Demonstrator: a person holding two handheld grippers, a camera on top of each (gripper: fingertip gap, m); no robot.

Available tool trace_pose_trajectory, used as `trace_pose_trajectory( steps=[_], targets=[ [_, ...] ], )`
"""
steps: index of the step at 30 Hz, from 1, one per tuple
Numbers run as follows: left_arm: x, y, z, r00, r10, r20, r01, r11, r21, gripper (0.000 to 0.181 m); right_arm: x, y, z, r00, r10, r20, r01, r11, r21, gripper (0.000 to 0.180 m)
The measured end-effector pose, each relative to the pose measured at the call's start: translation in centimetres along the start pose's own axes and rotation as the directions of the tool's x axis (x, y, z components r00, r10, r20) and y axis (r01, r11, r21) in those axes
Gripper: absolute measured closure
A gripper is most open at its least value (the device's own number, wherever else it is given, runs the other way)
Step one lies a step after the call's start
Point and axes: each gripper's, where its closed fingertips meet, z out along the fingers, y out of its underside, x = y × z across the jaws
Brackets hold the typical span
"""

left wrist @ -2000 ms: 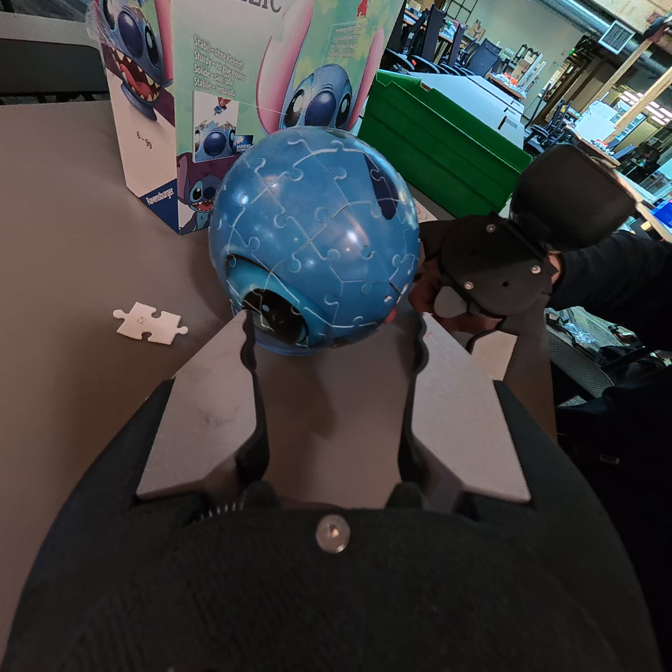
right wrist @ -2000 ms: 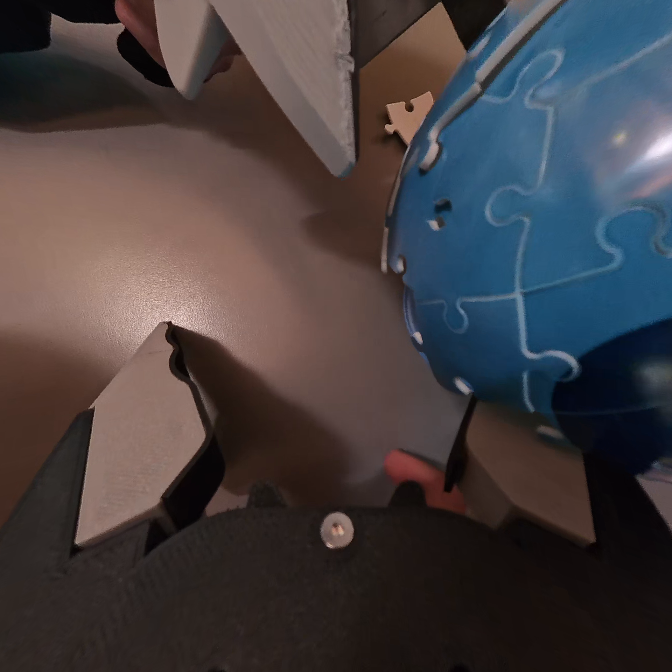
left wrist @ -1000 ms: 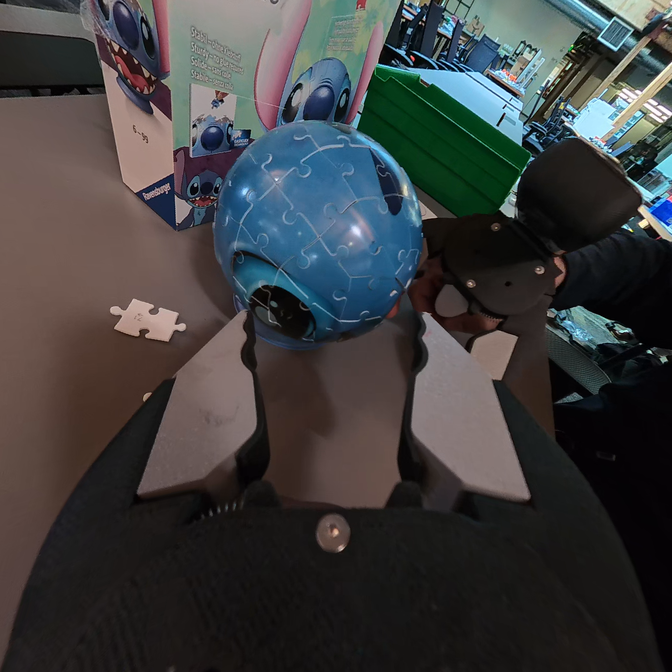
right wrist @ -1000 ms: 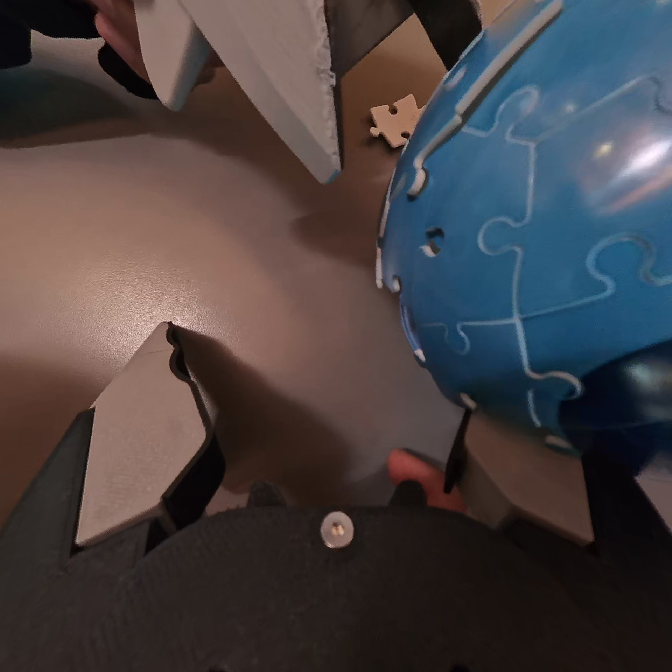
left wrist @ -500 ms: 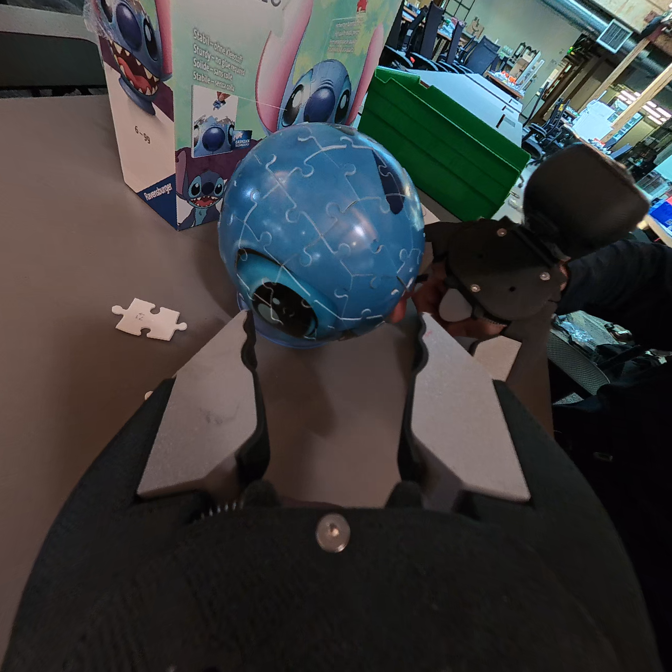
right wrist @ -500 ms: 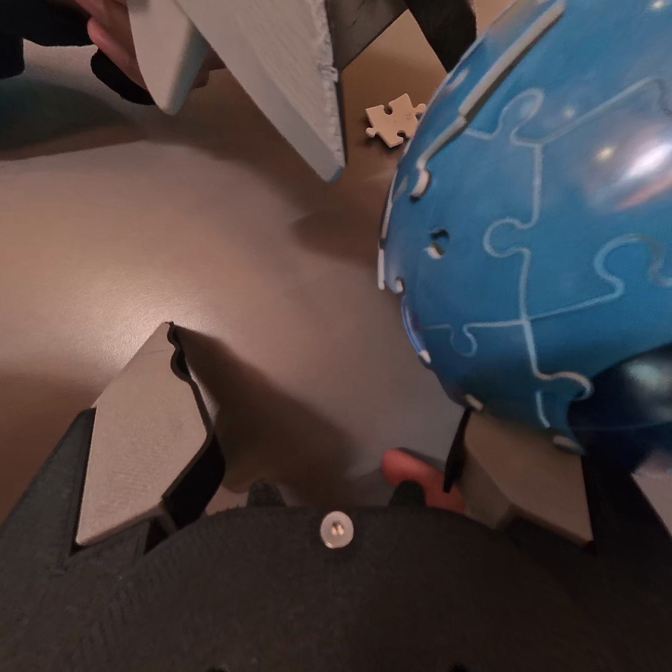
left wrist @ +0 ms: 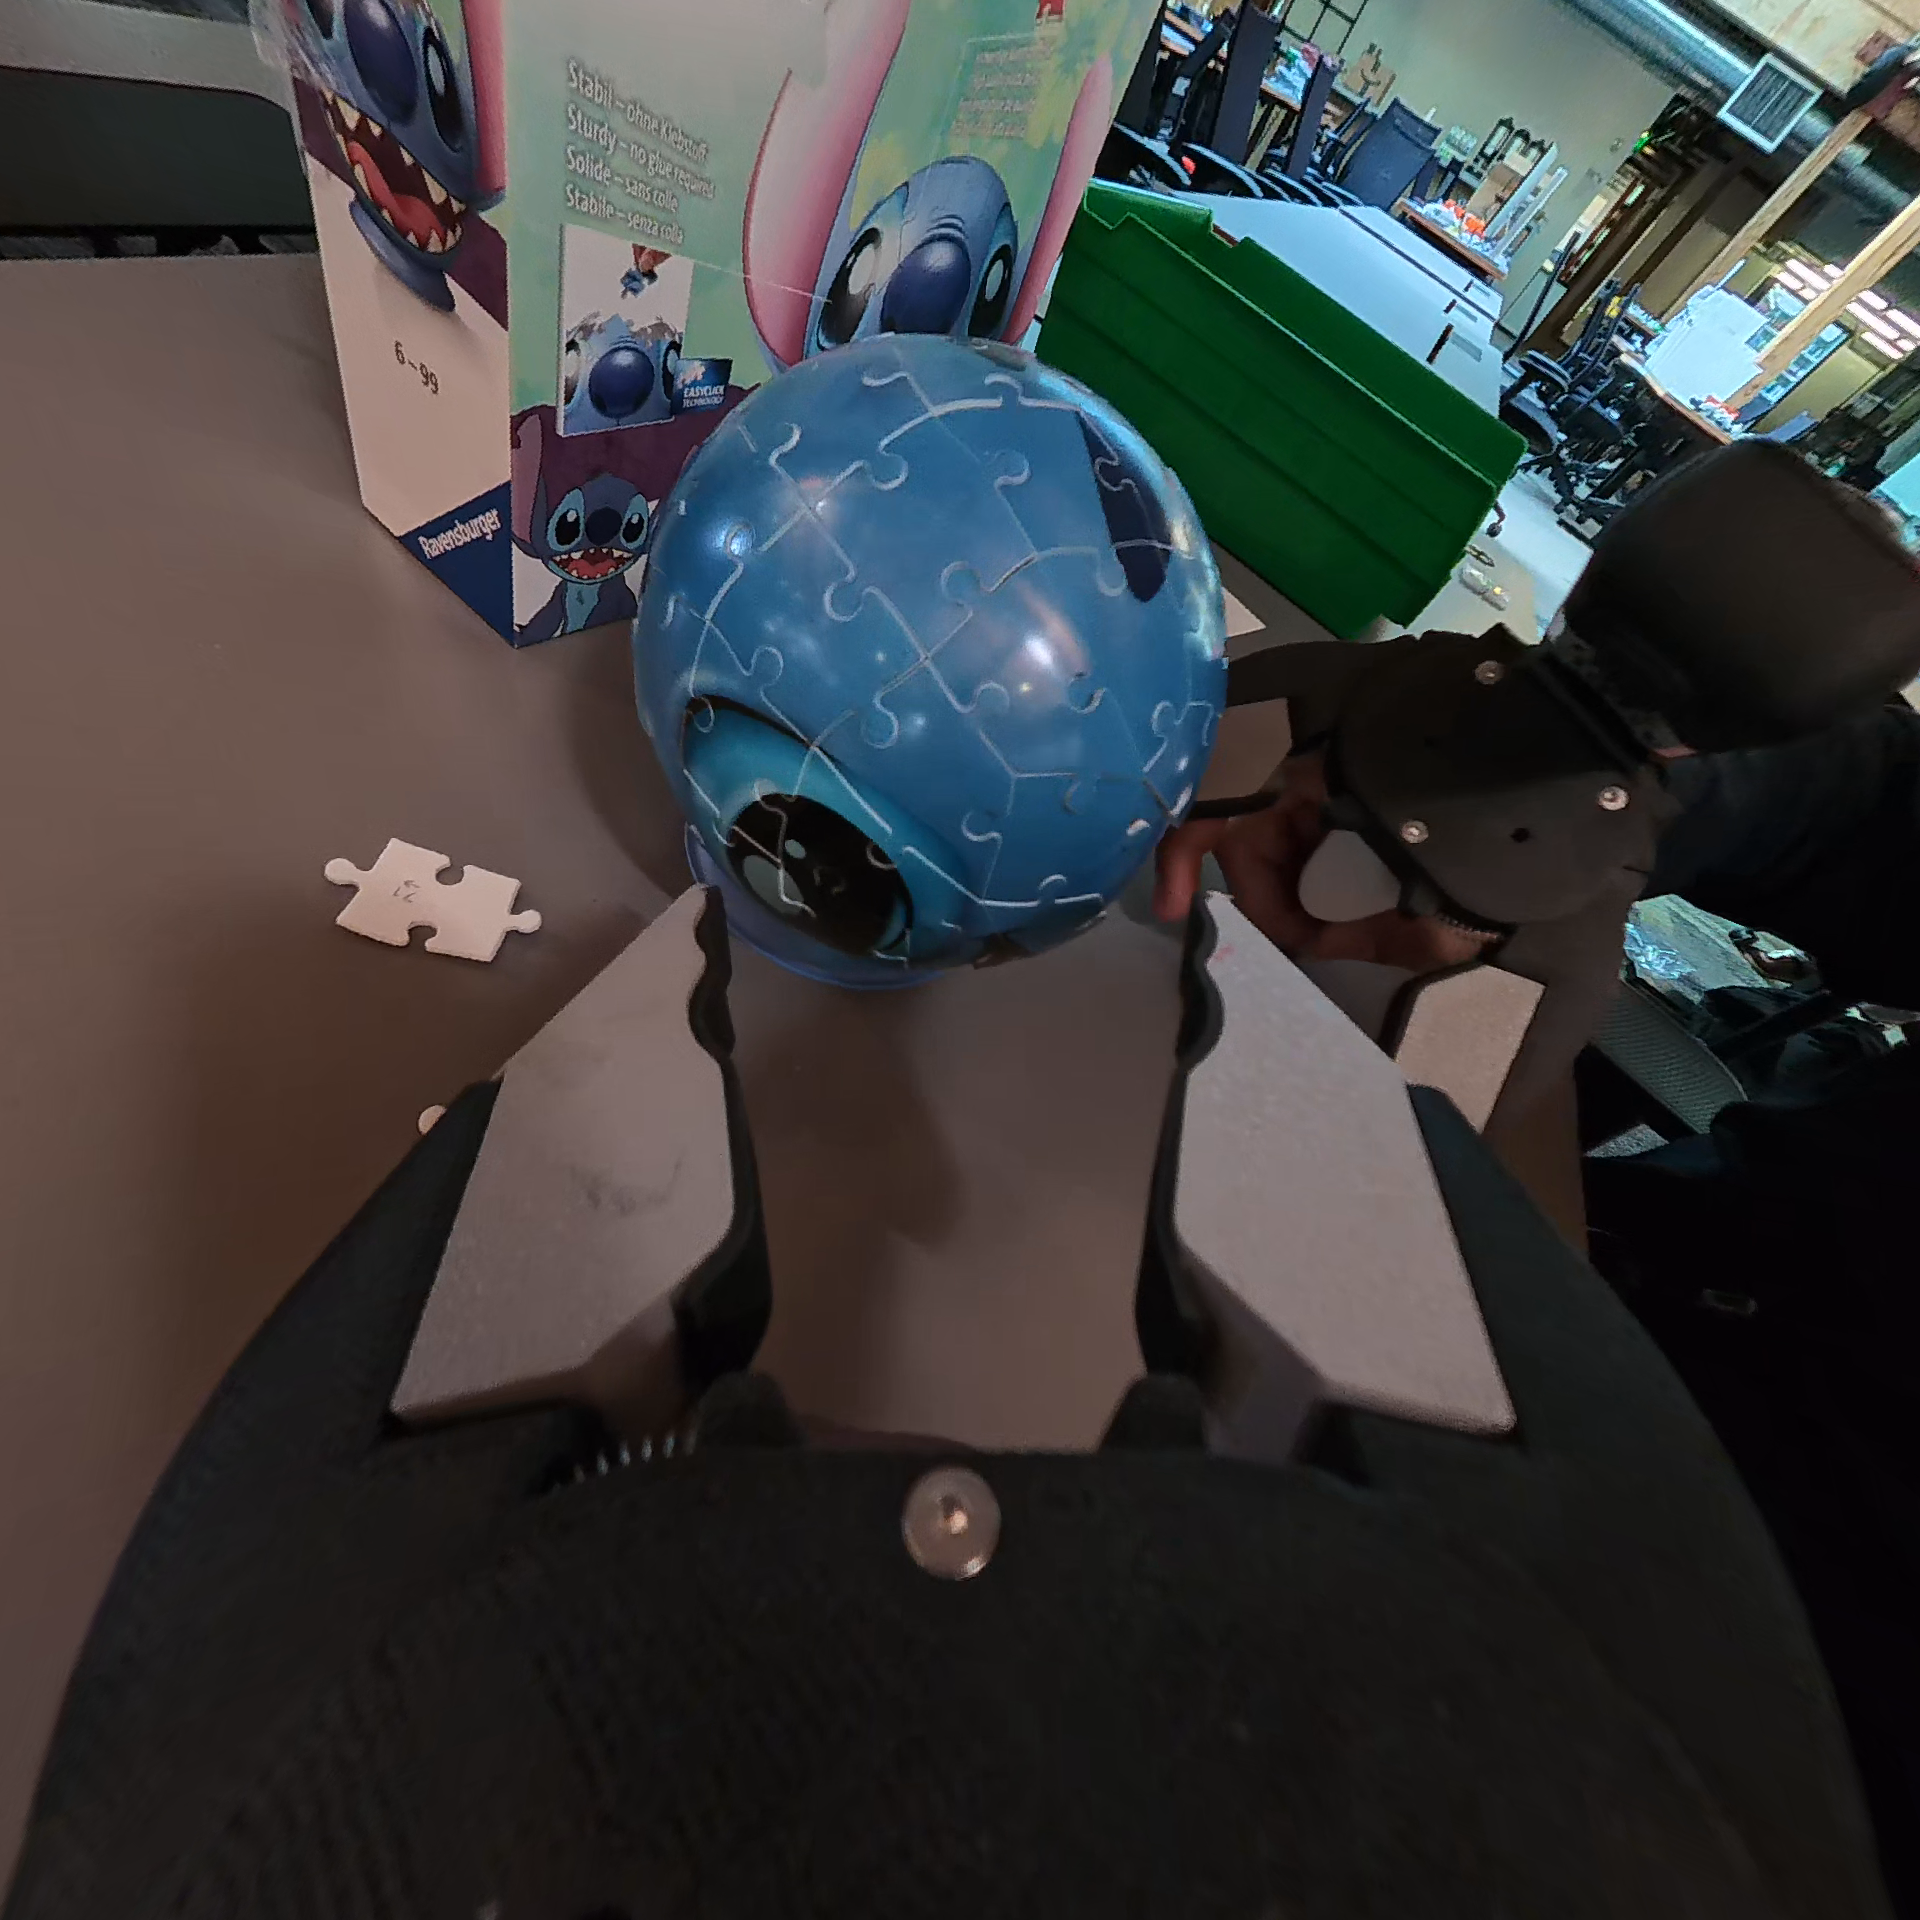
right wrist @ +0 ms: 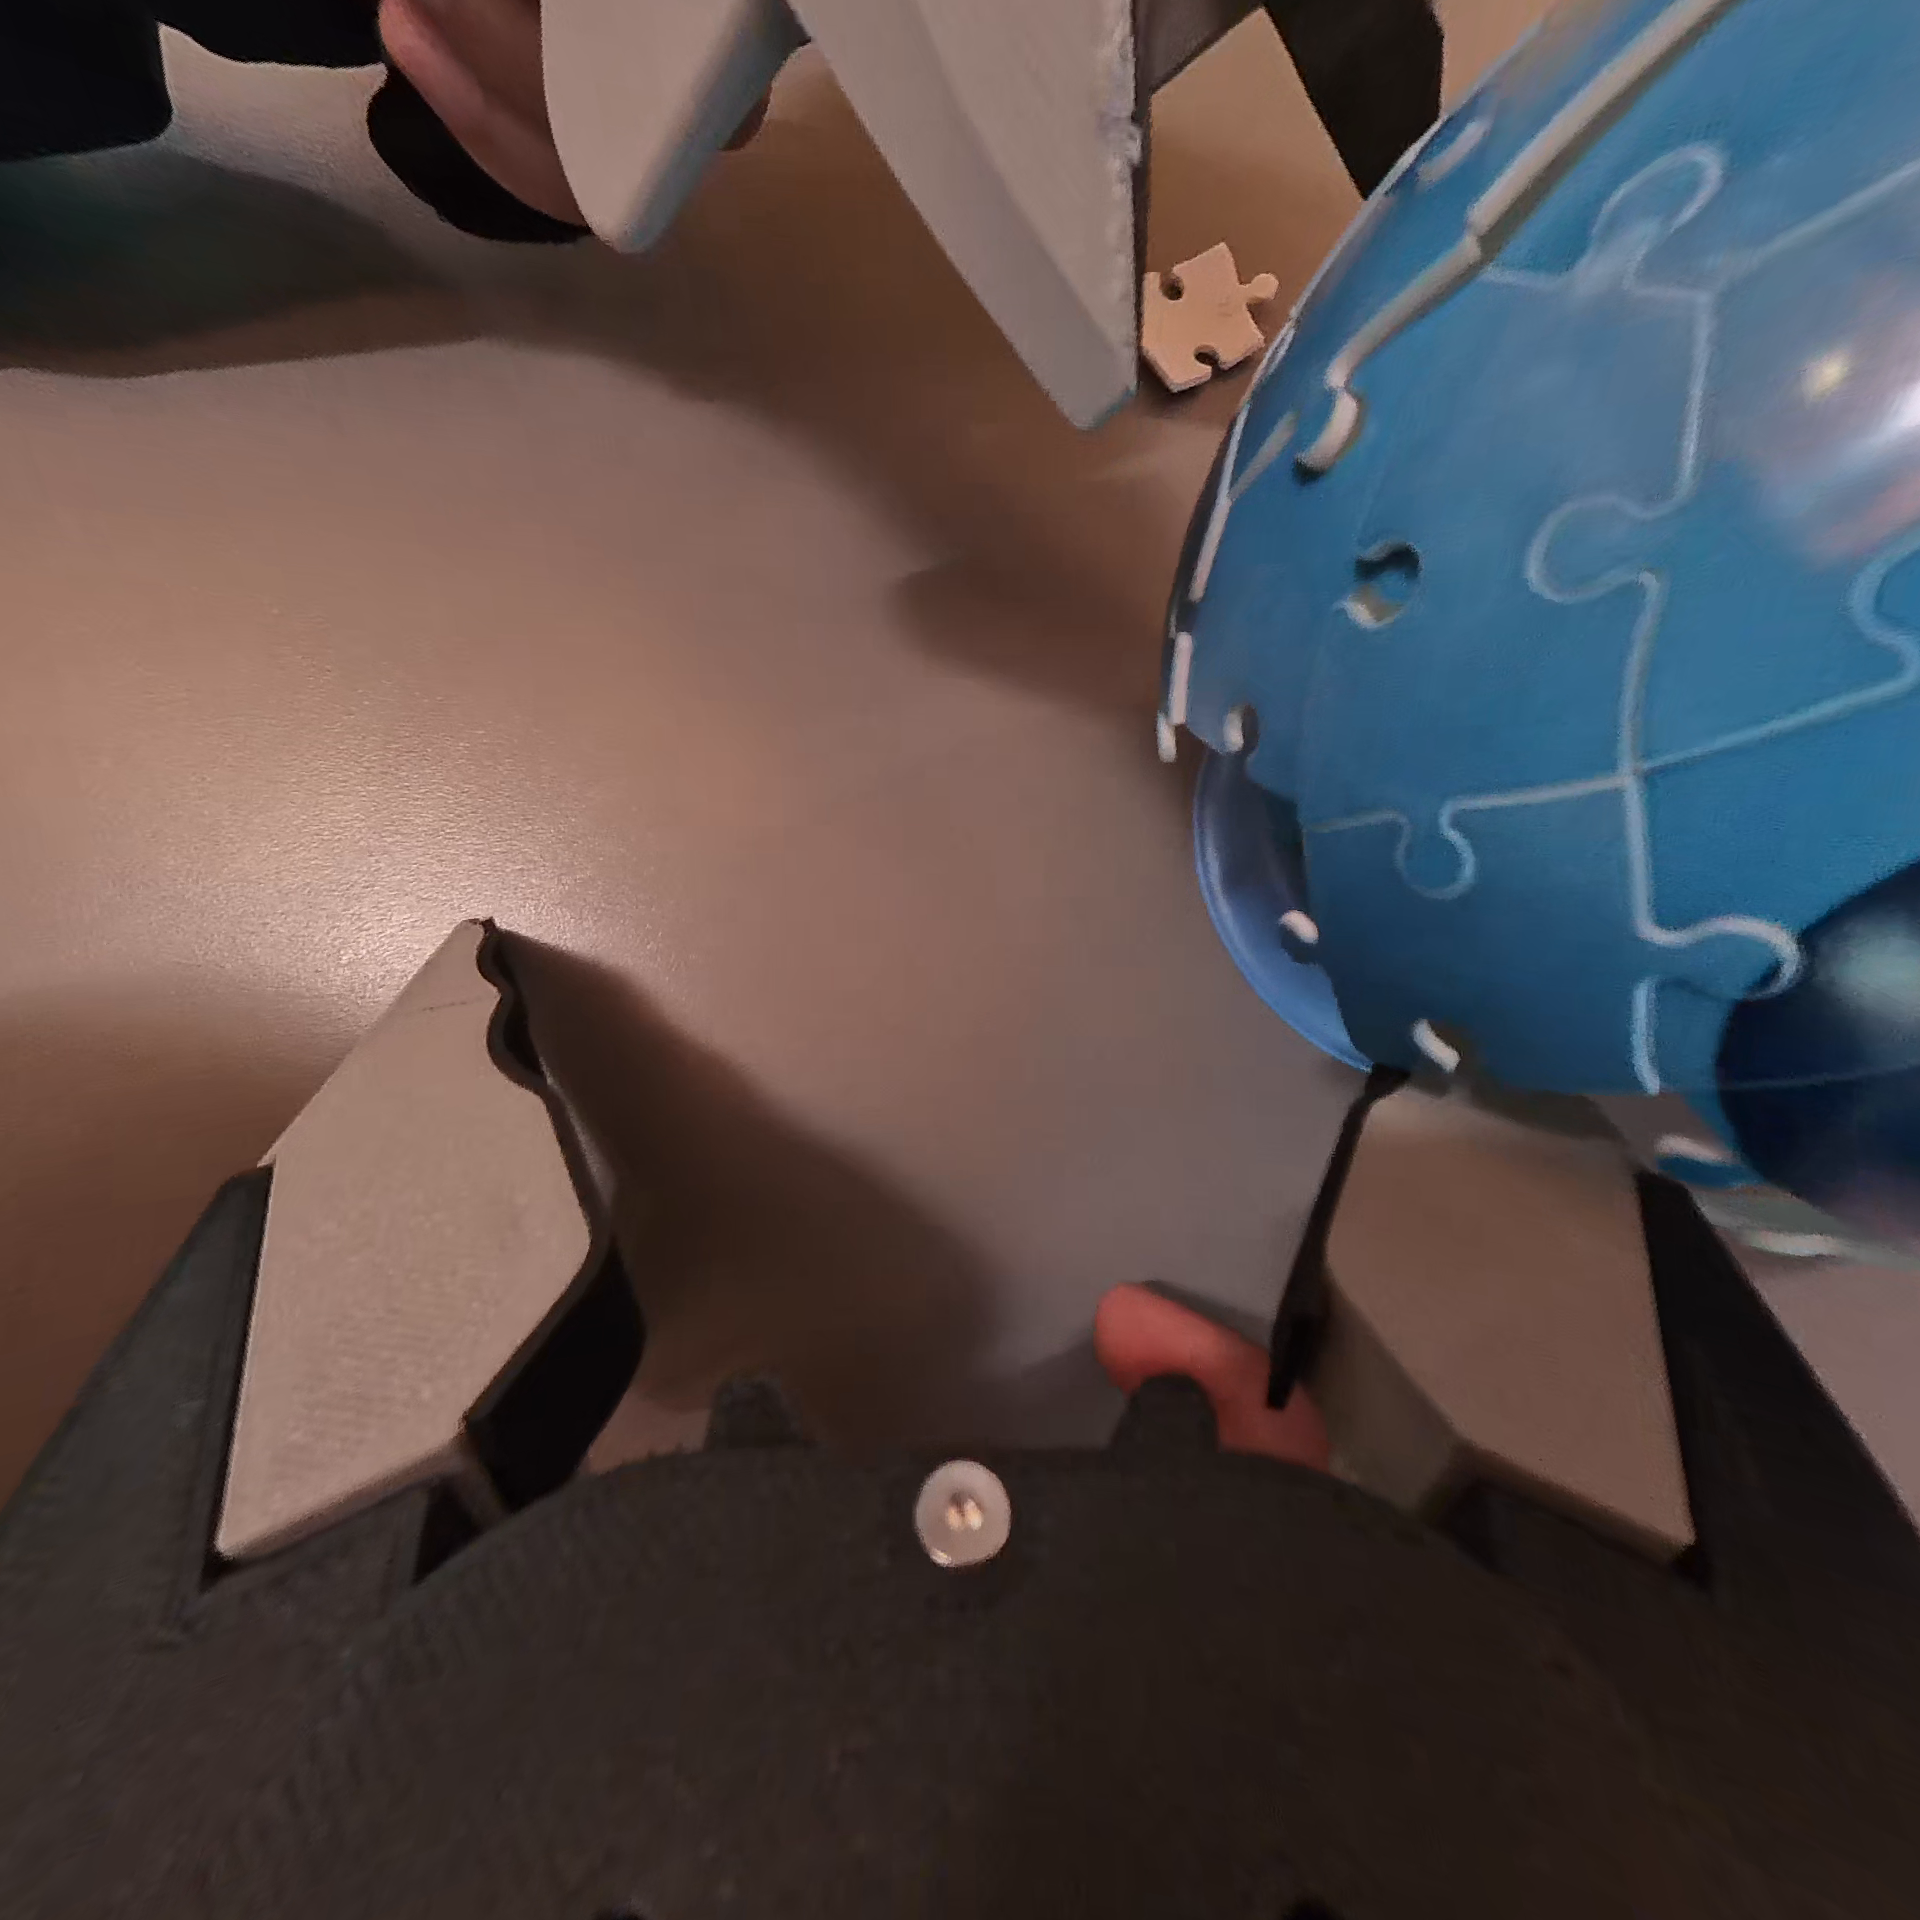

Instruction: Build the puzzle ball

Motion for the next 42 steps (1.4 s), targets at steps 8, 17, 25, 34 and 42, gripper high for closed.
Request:
trace_pose_trajectory(
  steps=[8,17,25,34,42],
  targets=[
    [0.0,-0.1,0.0,1.0,-0.002,0.0,0.002,1.0,0.006,0.095,-0.3,-1.1,0.5,0.999,-0.05,0.006,0.05,0.998,0.025,0.023],
    [0.4,0.3,0.3,1.0,0.0,-0.018,0.0,1.0,-0.015,0.096,0.0,-1.4,1.3,1.0,-0.014,0.027,0.014,1.0,0.002,0.024],
    [0.4,0.2,0.2,1.0,-0.005,-0.017,0.005,1.0,-0.007,0.097,0.1,-1.1,1.3,0.999,0.003,0.033,-0.002,0.999,-0.035,0.023],
    [0.4,0.5,0.5,1.0,-0.007,-0.021,0.007,1.0,-0.026,0.097,0.3,-1.0,1.3,0.998,-0.022,0.056,0.029,0.992,-0.119,0.022],
    [0.3,0.9,0.8,1.0,-0.006,-0.018,0.005,0.999,-0.039,0.098,-0.1,-1.6,0.7,0.997,-0.078,0.006,0.078,0.996,-0.039,0.031]
  ],
)
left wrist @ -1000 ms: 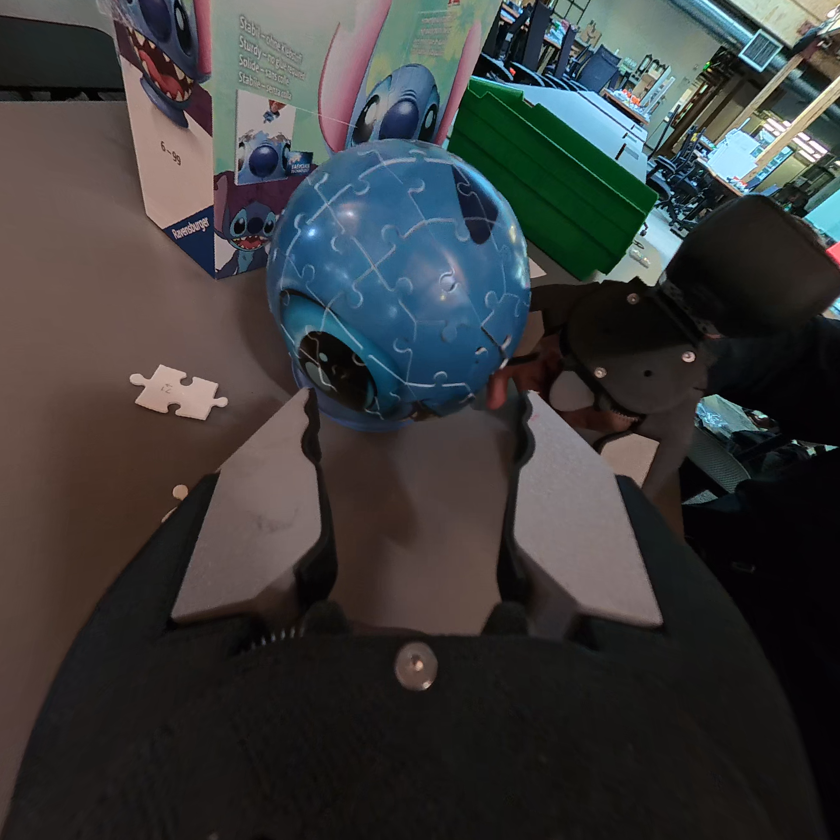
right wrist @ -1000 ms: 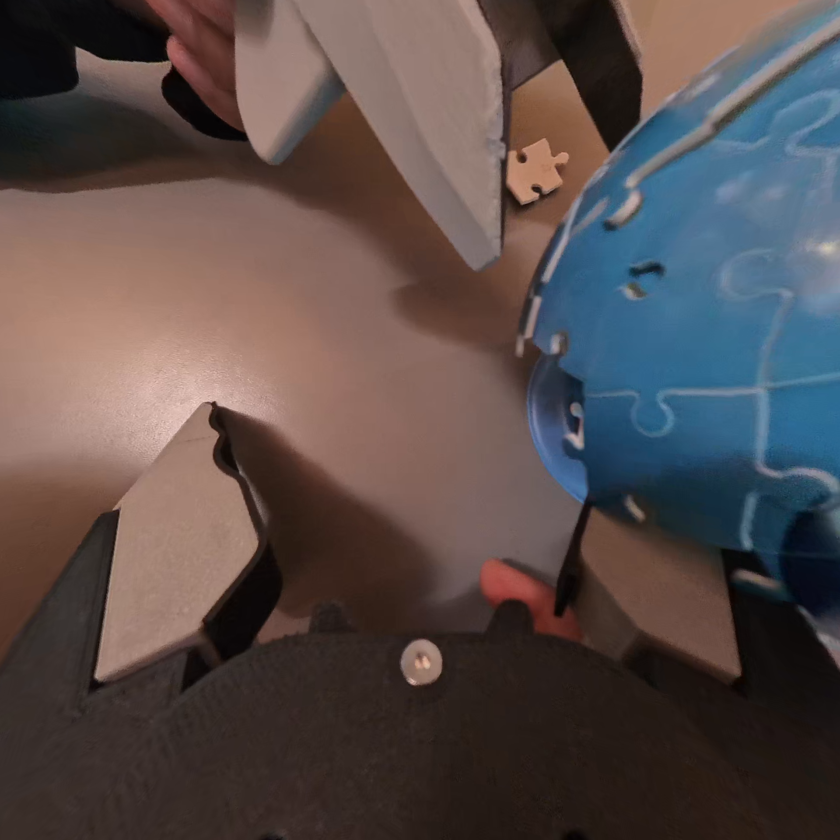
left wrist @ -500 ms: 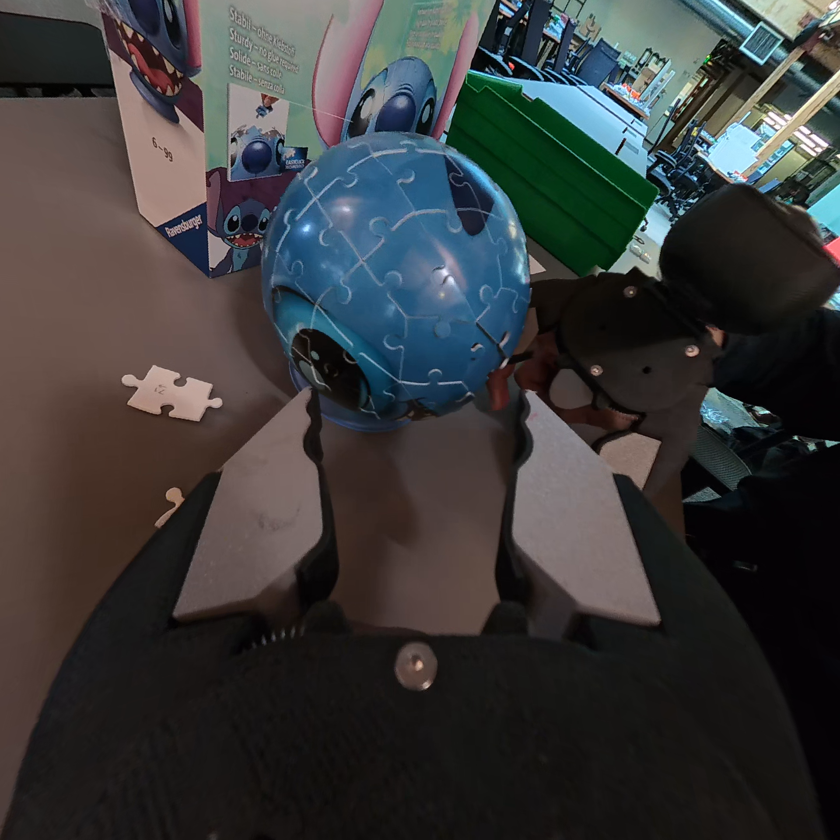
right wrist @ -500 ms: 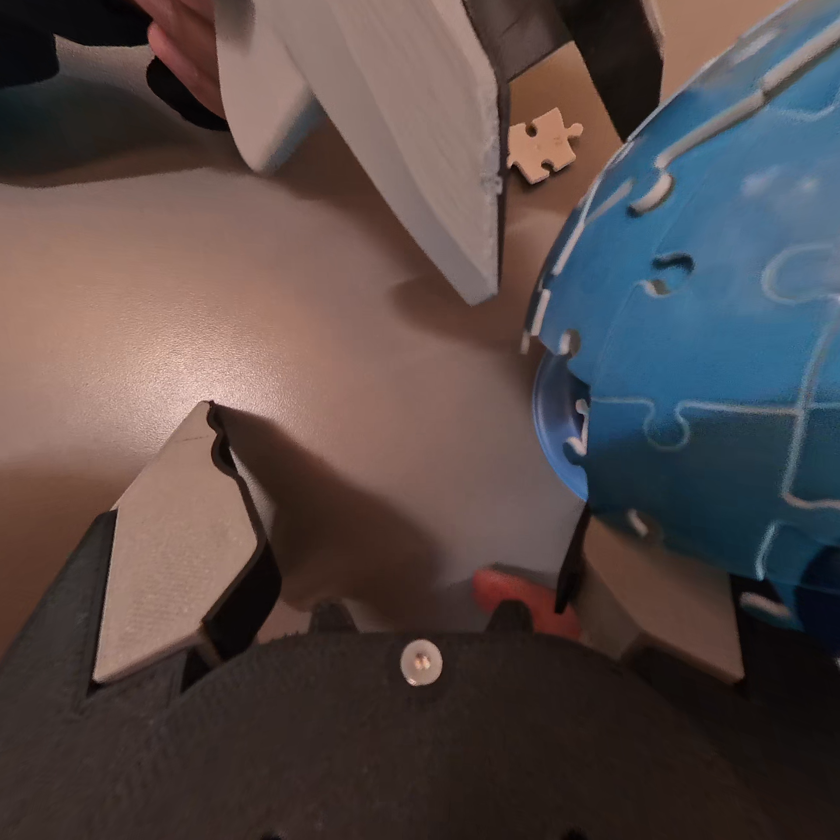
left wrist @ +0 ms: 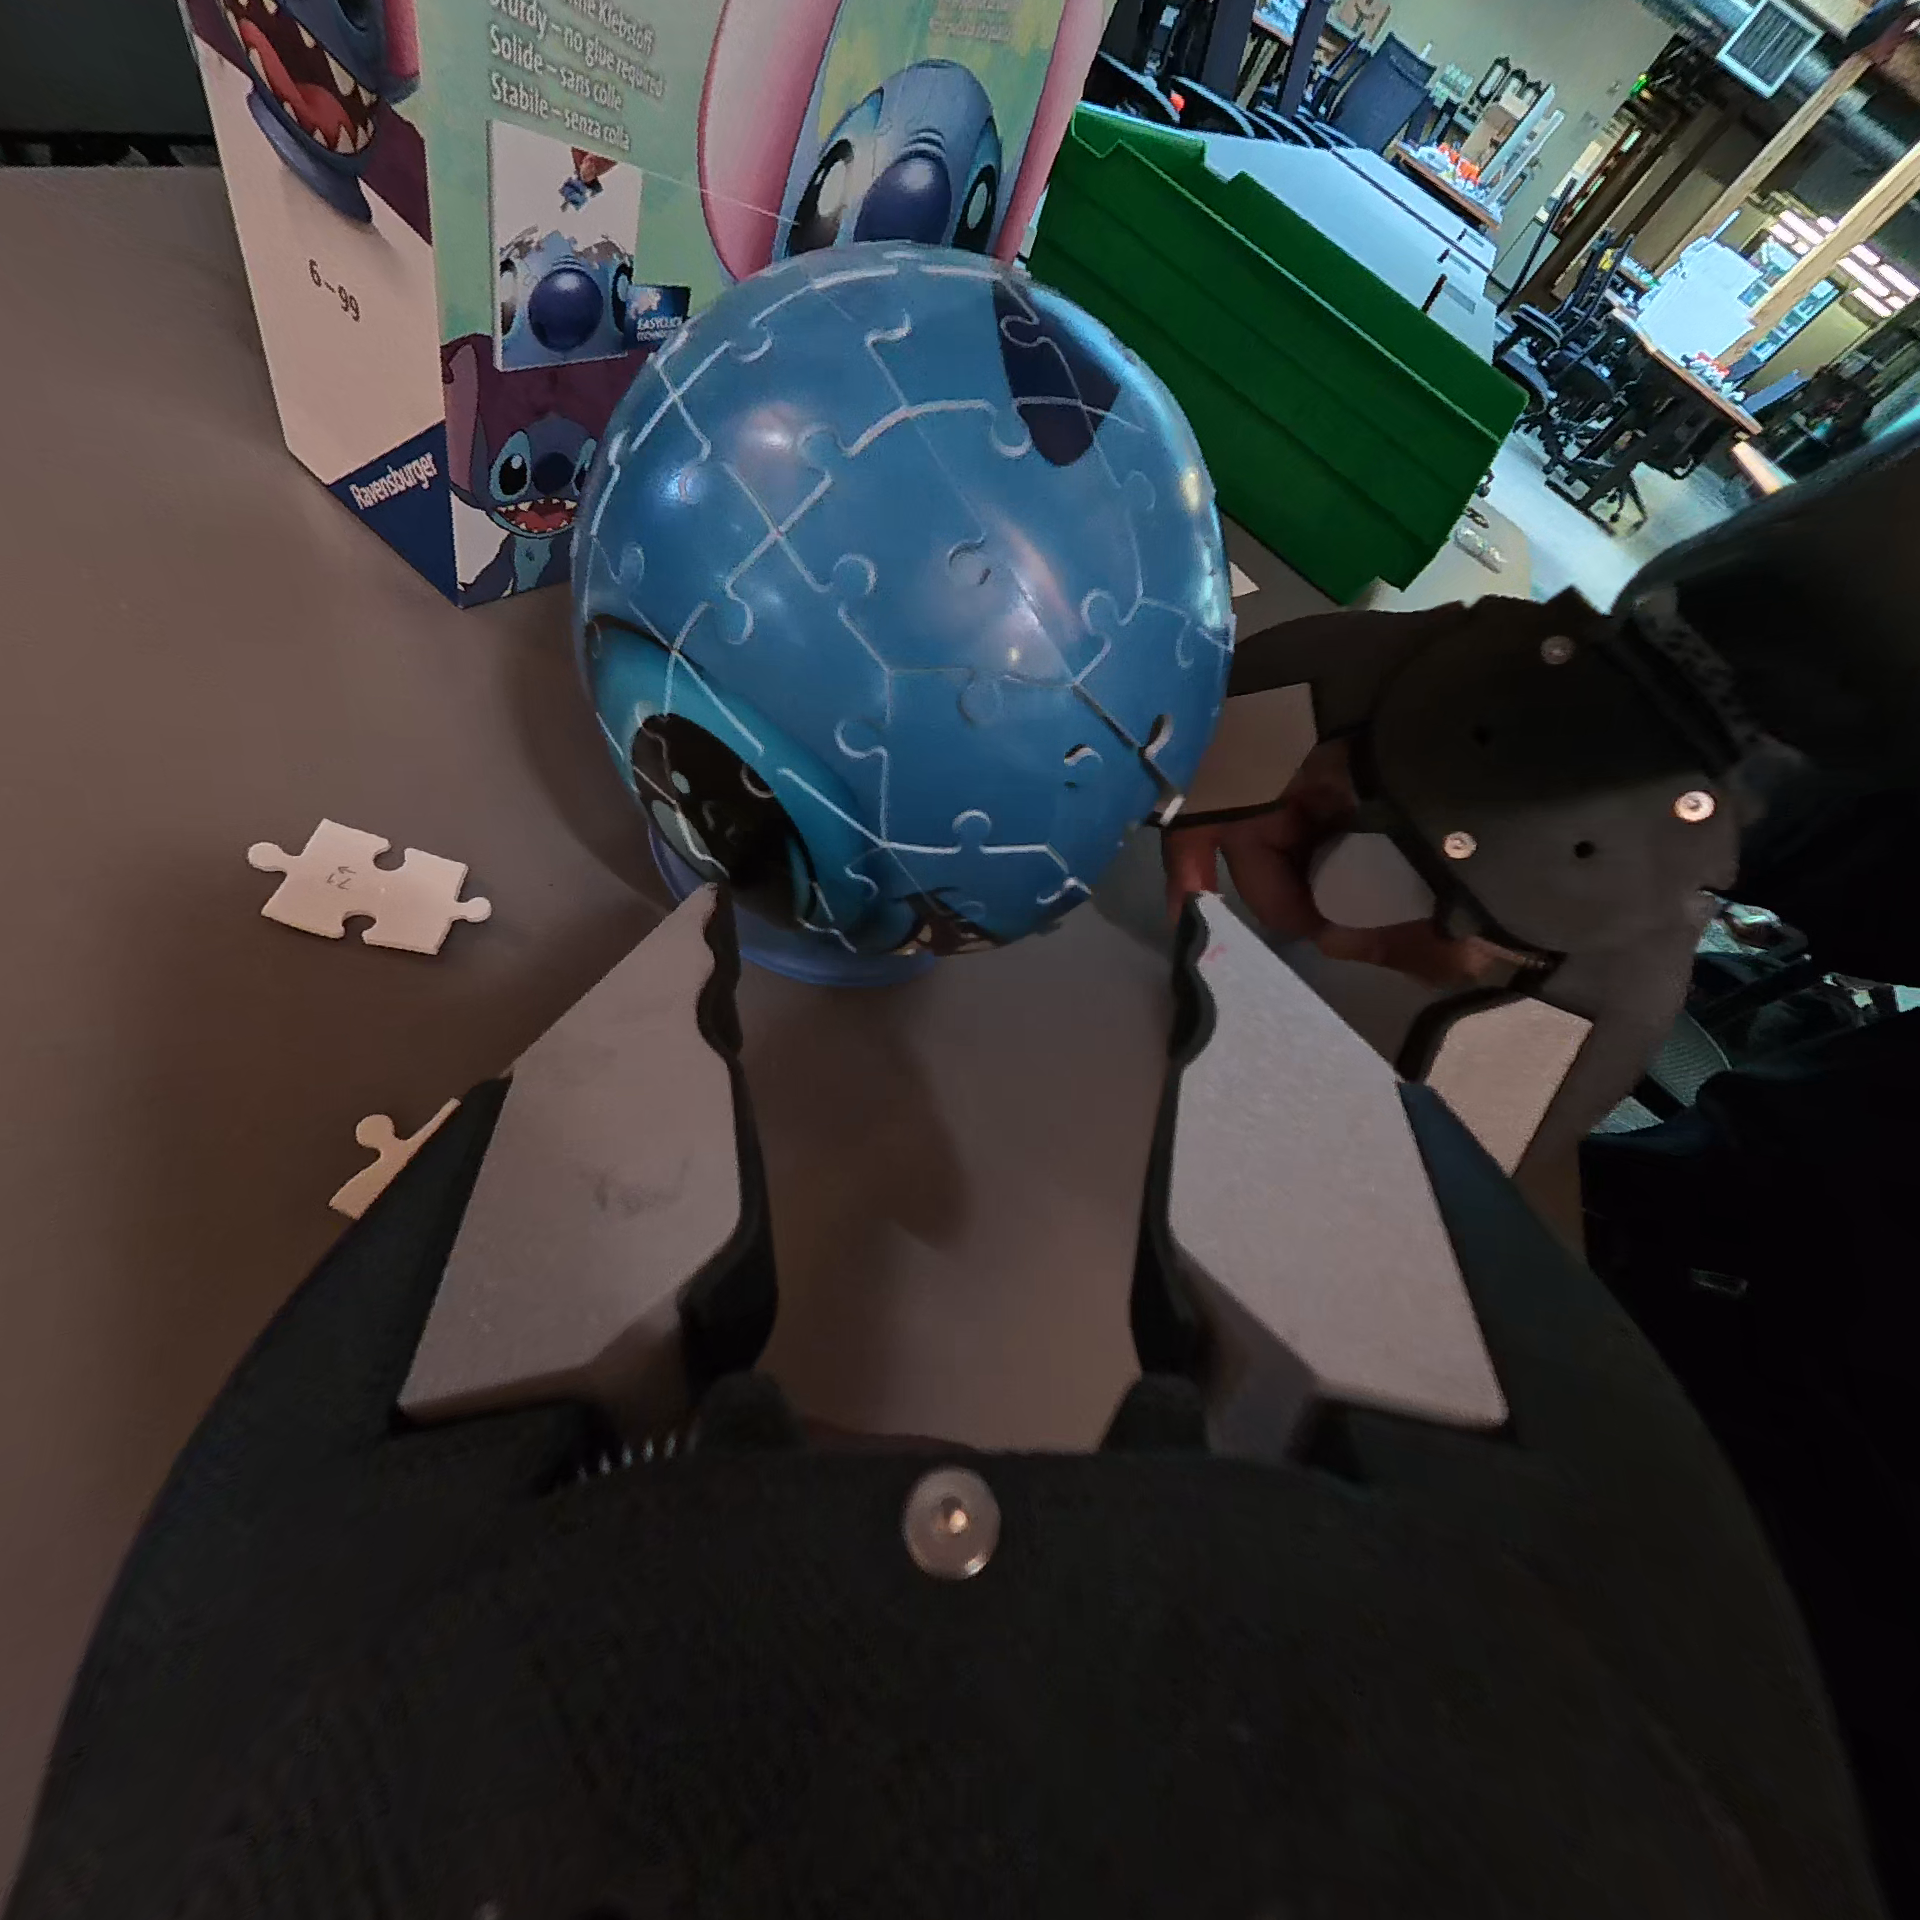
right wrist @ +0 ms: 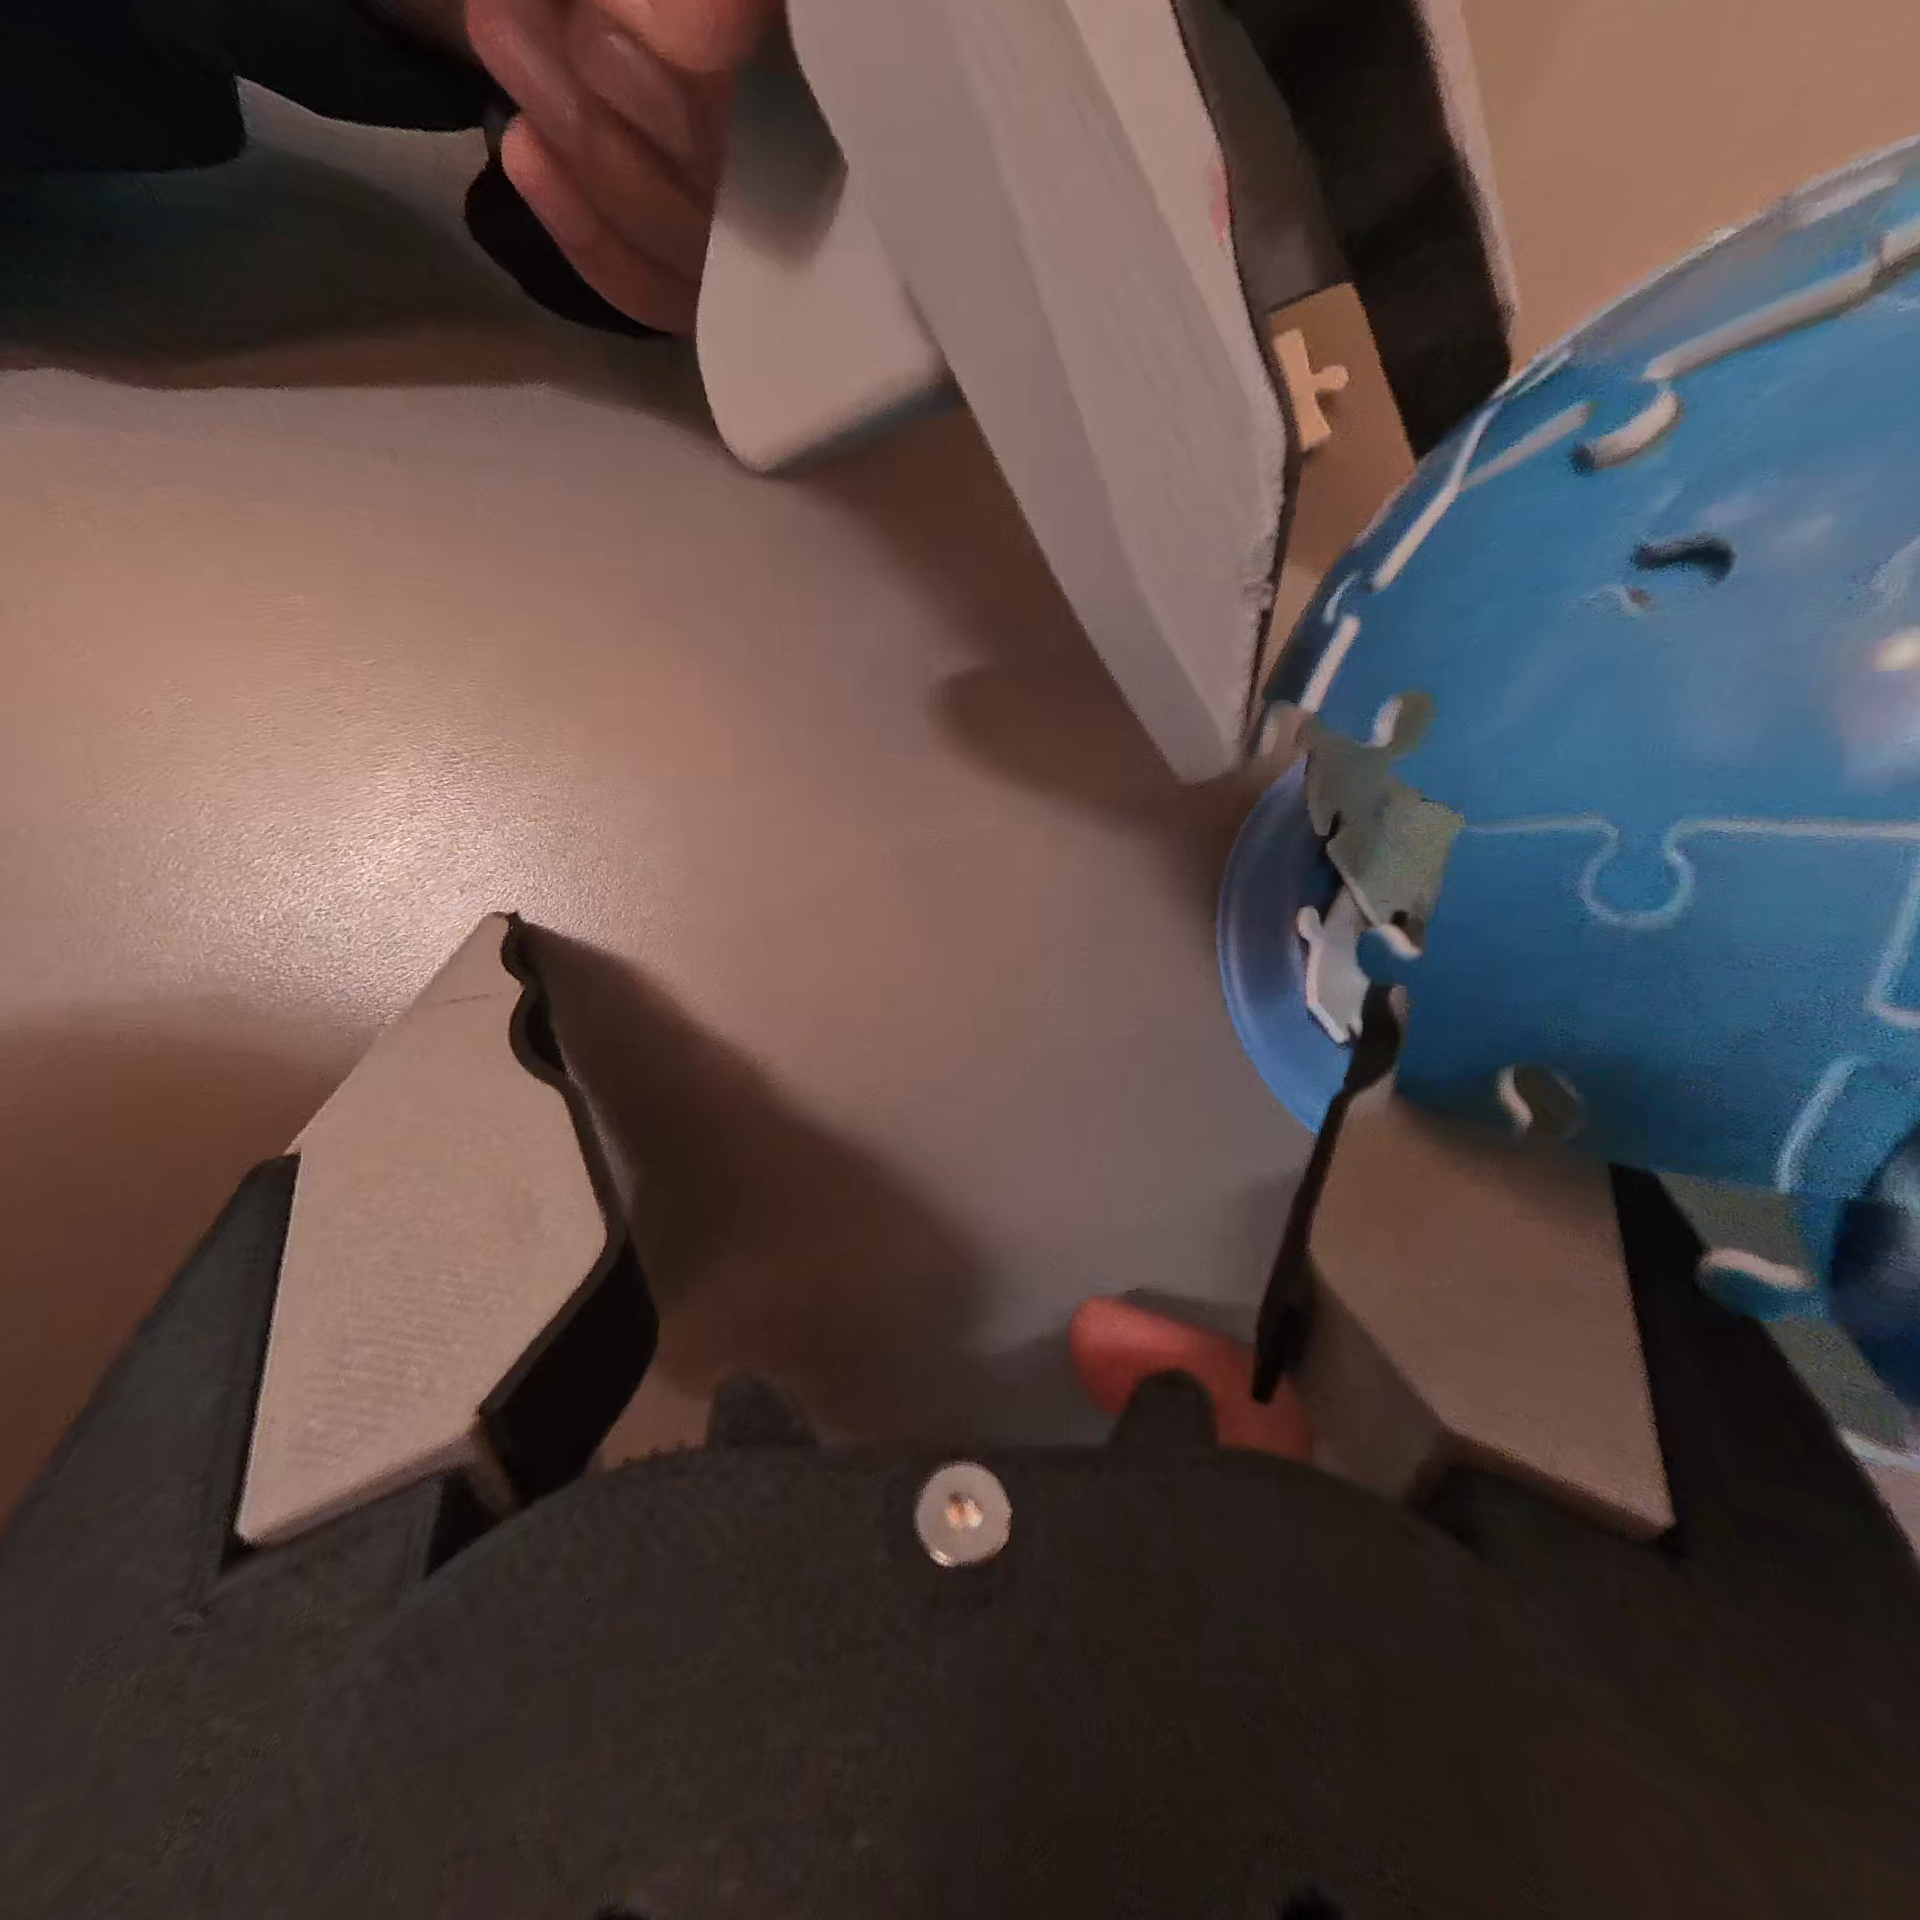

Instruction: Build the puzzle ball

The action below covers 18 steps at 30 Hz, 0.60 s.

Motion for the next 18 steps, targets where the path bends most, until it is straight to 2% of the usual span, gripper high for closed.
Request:
trace_pose_trajectory(
  steps=[18],
  targets=[
    [0.04,-0.32,-0.19,1.0,-0.007,0.0,0.007,1.0,0.018,0.099,-0.54,0.79,0.38,0.998,0.028,0.057,-0.022,0.994,-0.11,0.021]
  ],
)
